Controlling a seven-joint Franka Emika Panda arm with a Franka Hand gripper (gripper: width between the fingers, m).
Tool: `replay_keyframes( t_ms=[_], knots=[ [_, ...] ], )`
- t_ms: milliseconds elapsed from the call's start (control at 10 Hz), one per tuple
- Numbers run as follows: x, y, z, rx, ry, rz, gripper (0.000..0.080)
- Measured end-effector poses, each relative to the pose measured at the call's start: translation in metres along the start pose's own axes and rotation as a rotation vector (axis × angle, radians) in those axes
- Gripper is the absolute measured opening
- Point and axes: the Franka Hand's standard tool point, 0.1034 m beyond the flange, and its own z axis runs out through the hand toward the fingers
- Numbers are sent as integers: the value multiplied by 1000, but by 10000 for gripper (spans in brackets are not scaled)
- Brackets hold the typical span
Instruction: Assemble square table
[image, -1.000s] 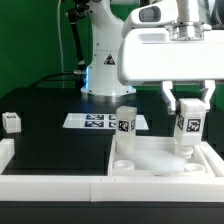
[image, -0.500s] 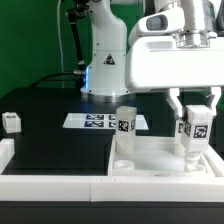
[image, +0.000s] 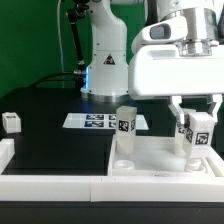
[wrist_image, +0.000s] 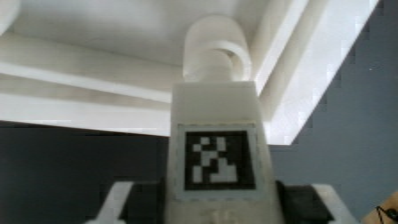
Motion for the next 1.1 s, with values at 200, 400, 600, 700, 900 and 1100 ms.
replay_keyframes(
  t_ms=[200, 400, 600, 700, 900, 1100],
  knots=[
    [-1, -3, 1, 2, -3, -4, 291],
    [-5, -5, 5, 3, -11, -7, 291],
    [-7, -4, 7, 2, -15, -7, 291],
    [-7, -4, 7, 2, -15, -7, 400],
    [-7, -4, 7, 2, -16, -7, 545],
    [-7, -4, 7, 2, -16, -7, 645]
  ],
)
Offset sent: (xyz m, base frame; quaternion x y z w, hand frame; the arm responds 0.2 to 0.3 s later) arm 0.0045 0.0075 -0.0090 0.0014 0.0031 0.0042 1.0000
